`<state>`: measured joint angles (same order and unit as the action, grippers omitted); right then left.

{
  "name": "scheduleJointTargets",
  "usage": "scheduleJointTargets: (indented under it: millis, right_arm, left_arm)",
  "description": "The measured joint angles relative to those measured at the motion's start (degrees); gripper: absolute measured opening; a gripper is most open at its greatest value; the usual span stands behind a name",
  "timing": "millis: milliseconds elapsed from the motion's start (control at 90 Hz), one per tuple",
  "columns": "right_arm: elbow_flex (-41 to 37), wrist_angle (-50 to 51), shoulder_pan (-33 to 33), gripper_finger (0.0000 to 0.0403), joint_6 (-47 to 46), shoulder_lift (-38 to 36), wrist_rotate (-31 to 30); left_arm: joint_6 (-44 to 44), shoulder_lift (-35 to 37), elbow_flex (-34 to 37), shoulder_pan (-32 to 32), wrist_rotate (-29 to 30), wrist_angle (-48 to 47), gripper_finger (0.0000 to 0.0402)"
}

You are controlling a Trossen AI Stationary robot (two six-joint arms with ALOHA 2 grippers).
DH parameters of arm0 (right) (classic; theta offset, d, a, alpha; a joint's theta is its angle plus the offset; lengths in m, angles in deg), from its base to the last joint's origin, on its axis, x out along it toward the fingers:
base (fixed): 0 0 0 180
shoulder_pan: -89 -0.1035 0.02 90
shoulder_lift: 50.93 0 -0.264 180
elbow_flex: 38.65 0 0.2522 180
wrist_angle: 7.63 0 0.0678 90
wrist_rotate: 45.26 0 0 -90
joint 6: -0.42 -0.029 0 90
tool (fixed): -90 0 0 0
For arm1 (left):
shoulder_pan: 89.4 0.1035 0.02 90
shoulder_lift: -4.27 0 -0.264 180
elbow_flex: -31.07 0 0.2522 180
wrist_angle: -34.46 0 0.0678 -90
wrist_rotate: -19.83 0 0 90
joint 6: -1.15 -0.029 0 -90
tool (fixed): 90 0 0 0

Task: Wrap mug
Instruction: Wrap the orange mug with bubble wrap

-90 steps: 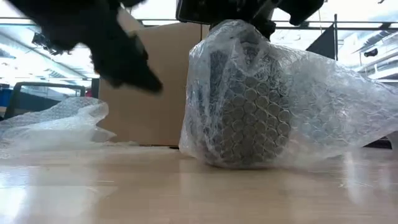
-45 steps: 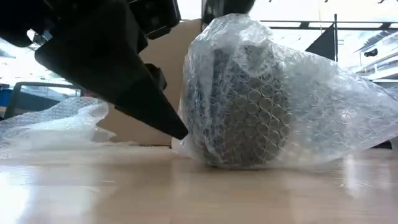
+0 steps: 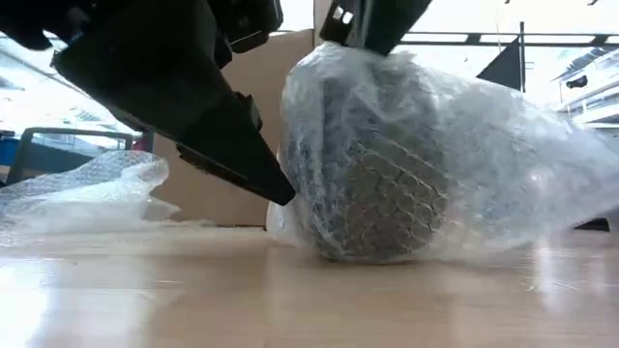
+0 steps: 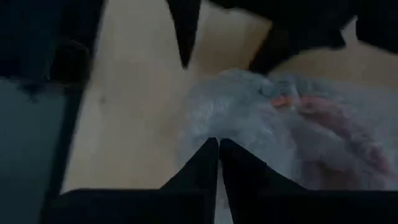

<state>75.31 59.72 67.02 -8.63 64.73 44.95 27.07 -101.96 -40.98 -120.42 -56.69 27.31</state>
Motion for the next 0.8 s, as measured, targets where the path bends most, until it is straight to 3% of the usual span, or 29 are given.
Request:
scheduleJointTargets:
  millis: [144, 300, 444, 600, 800]
  right_arm:
    - [-4.28, -4.11, 2.69, 0.0, -0.17, -0.29, 0.16]
    - [-4.85, -9.66, 4.84, 0.0, 0.29, 0.16, 5.76]
    - [-1.0, -7.38, 4.74, 0.0, 0.63, 0.35, 6.38]
    - [3.92, -3.26, 3.64, 0.0, 1.44, 0.23, 2.48]
    - [3.84, 0.59, 2.97, 0.0, 0.09, 0.06, -0.02]
  left_arm:
    - [-2.15, 0.48, -4.64, -0.01, -1.54, -8.14, 0.0239]
    - [-3.28, 0.5, -10.49, -0.2, -1.6, -19.09, 0.0239]
    - [-3.32, 0.52, -12.67, -0.79, -1.56, -21.94, 0.0239]
    - [-3.34, 0.54, -12.75, -1.02, -1.51, -21.86, 0.0239]
    - [-3.24, 0.54, -12.75, -0.99, -1.35, -22.41, 0.0239]
